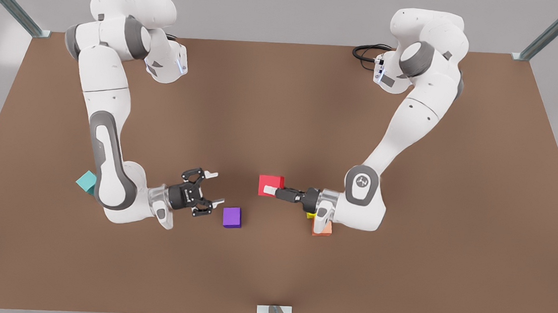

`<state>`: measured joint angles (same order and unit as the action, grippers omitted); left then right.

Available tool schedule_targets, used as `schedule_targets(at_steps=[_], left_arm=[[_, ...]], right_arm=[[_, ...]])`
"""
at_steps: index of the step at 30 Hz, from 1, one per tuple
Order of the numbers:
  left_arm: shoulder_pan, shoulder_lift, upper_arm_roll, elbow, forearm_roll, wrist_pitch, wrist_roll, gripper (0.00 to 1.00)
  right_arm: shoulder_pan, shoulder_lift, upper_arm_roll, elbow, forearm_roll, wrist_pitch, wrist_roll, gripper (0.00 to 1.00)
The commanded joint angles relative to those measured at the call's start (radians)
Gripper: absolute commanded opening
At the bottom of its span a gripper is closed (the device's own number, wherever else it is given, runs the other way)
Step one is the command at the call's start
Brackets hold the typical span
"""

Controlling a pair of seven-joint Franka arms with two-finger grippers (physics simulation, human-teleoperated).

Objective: Pick up red wooden cube and pass to hand red wooden cube and place in blue wooden cube

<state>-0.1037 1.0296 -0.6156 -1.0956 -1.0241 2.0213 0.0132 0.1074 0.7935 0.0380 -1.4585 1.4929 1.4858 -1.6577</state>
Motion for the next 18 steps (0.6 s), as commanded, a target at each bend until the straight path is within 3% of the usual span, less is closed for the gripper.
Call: schedule_targets(at_steps=[1,18], left_arm=[[-0.001,0.003,-0.001,-0.003,-0.065,0.039,0.478,0.54],[-0.004,0.010,-0.001,-0.014,-0.109,0.054,0.470,0.55]], right_arm=[[0.005,-0.007,0.000,-0.009,0.056,0.077,-0.468,0.97],[0.123,-0.004,0.006,-0.031,0.150,0.146,-0.498,1.00]])
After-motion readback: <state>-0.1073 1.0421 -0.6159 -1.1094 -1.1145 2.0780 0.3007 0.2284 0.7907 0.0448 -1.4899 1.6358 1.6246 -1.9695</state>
